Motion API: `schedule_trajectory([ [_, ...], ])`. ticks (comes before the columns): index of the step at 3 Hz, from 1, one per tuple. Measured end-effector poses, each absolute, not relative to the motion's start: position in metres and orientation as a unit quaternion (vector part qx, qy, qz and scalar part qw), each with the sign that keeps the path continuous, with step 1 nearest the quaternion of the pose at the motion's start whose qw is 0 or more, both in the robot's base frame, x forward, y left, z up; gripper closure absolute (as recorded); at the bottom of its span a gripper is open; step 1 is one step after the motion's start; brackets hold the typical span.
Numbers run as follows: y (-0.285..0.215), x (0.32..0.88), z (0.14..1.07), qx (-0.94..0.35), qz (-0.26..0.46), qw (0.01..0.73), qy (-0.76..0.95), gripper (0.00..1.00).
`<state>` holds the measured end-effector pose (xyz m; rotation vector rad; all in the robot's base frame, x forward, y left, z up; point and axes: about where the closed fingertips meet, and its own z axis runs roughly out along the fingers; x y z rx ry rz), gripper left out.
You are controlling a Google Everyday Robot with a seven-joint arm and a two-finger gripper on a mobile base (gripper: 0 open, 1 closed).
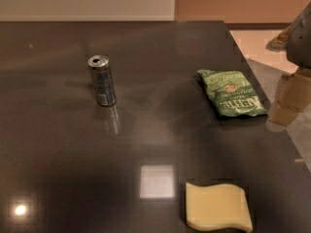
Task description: Move redbull can near green jalapeno chip bag
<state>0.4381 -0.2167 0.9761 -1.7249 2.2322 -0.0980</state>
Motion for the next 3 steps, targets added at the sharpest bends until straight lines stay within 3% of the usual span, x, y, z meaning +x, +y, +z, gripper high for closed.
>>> schedule_trajectory([
  [3,-0.191,0.481,0.978,-0.61,-0.012,0.191,0.769,0.0],
])
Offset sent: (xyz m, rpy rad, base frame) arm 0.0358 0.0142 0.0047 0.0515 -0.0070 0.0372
